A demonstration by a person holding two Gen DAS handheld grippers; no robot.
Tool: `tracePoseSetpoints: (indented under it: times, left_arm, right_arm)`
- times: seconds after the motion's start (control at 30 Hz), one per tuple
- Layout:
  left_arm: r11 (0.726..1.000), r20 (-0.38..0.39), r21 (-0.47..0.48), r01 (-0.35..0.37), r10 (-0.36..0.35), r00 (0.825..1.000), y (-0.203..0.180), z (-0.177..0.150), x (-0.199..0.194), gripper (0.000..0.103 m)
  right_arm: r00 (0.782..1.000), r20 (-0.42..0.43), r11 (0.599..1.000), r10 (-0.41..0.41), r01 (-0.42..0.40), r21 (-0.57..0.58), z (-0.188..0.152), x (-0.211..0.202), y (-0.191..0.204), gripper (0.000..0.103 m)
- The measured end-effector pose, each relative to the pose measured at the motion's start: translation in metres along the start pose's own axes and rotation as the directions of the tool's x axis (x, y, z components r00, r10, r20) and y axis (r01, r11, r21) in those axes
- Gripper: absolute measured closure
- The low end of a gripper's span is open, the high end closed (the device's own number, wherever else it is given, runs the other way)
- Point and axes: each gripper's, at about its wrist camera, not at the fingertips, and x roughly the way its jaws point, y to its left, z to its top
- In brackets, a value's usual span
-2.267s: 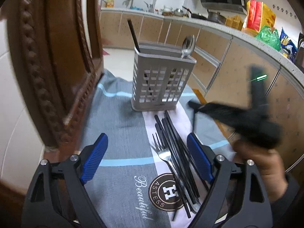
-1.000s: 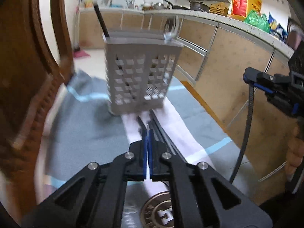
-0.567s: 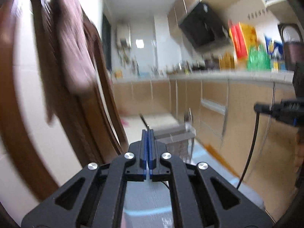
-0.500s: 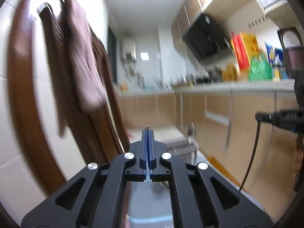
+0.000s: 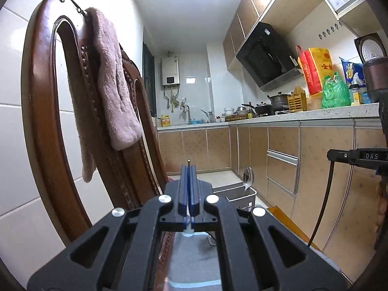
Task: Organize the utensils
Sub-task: 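Carry the chopstick into the grey holder and open the right tool while the left tool holds the fork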
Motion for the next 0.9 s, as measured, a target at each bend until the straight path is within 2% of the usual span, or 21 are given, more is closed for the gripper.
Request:
tracePoseSetpoints:
  times: [0.4,0.5,0.63,0.73,0.8,0.9]
  left_arm:
    - [1.000,-0.042,-0.022,0.016,-0.017,0.999,-0.007,-0.002,0.014,0.101]
    - [0.999,-0.053,-0.033,0.017,-0.019,0.998,-0.007,-0.003,0.018,0.101]
    - [0.998,-0.085,-0.049,0.034,-0.038,0.996,-0.008,-0.006,0.029,0.101]
    - [0.997,-0.118,-0.055,0.055,-0.061,0.991,-0.010,-0.011,0.039,0.101]
    - [0.995,-0.142,-0.068,0.068,-0.078,0.987,-0.010,-0.015,0.046,0.101]
    - [0.995,-0.153,-0.068,0.074,-0.083,0.985,-0.011,-0.020,0.056,0.101]
  right_arm:
    - [1.000,0.001,1.000,-0.005,0.005,-0.004,0.000,0.000,0.000,0.096]
    - [1.000,0.029,1.000,-0.005,0.006,-0.008,0.010,-0.001,0.005,0.096]
    - [0.993,0.120,0.999,-0.017,0.021,-0.030,0.049,0.005,0.018,0.096]
    - [0.979,0.204,0.998,-0.025,0.037,-0.058,0.087,0.024,0.032,0.096]
    - [0.965,0.257,0.996,-0.044,0.062,-0.060,0.108,0.048,0.037,0.096]
    - [0.960,0.268,0.996,-0.078,0.089,-0.029,0.122,0.092,0.033,0.096]
